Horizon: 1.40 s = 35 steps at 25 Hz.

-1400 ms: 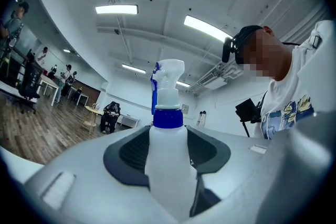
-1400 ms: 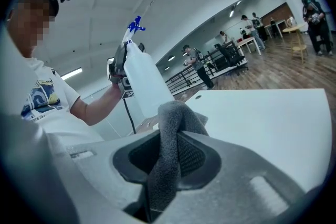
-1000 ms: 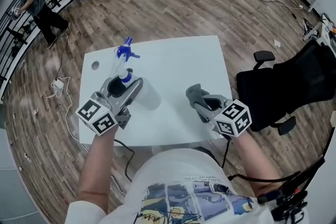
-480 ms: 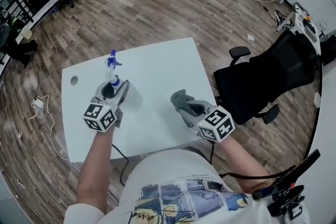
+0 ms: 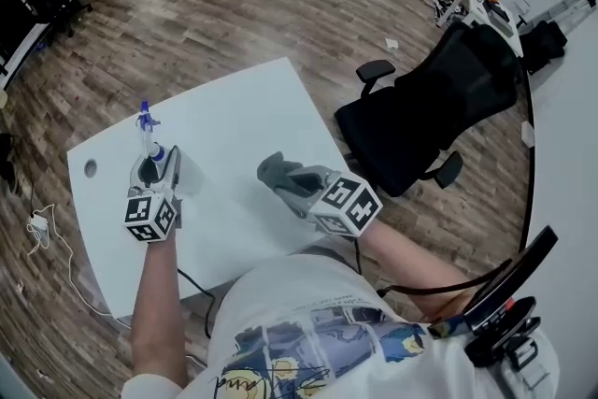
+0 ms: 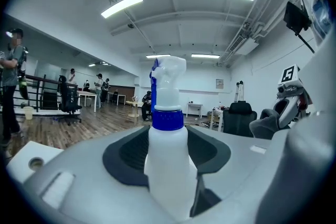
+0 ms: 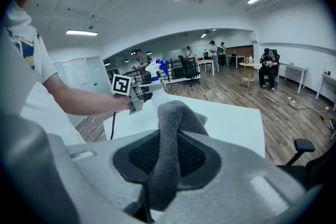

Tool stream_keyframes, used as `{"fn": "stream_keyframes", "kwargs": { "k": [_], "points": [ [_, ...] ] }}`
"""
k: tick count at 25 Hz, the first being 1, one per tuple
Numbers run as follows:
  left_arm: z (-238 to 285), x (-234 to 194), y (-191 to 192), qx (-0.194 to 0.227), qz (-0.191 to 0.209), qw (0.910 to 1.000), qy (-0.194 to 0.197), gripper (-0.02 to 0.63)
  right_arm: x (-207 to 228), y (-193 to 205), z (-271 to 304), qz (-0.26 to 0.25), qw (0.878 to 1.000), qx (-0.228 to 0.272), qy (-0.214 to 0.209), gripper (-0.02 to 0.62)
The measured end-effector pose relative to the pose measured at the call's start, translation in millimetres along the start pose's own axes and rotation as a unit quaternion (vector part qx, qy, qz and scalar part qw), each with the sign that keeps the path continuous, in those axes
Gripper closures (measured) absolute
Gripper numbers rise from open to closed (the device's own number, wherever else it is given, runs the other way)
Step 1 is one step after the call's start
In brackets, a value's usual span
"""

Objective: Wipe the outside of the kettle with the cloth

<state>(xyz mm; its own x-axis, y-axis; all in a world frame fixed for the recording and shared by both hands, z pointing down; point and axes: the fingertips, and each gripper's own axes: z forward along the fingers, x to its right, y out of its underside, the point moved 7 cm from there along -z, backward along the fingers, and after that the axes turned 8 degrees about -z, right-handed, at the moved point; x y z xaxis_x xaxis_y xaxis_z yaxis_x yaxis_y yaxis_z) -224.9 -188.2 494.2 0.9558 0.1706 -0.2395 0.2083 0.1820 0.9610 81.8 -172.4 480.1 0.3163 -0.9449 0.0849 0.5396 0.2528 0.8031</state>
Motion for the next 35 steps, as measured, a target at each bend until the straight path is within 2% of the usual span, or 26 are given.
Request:
{"fn": "stream_keyframes", "kwargs": {
  "k": [6, 13, 18, 24, 29, 35],
  "points": [
    [-2, 2, 14, 0.010, 0.023, 0.9997, -0.005, 0.394, -10, -7, 5, -0.006, 1.000, -0.011, -0.009, 0.517],
    [1, 12, 27, 0.017, 0.028, 0.9995, 0.003, 0.390, -19, -8, 3, -0.008, 1.000, -0.016, -0.016, 0.517],
    [-5, 18, 30, 0.012, 0.020, 0.9997, 0.008, 0.389, -23, -4, 1, -0.009, 0.999, -0.027, -0.019, 0.517],
    [-12, 18, 36, 0.004, 0.011, 0.9999, 0.008, 0.343, -31, -6, 5, -0.013, 0.999, -0.019, -0.028, 0.517],
    [-28, 22, 30, -0.001, 0.027, 0.9995, 0.016, 0.314, -39, -15, 8, -0.022, 0.999, -0.010, -0.031, 0.517],
    [-65, 20, 19, -0.011, 0.050, 0.9985, 0.019, 0.314, -57, -22, 18, -0.045, 0.998, -0.003, -0.034, 0.517]
  ]
}}
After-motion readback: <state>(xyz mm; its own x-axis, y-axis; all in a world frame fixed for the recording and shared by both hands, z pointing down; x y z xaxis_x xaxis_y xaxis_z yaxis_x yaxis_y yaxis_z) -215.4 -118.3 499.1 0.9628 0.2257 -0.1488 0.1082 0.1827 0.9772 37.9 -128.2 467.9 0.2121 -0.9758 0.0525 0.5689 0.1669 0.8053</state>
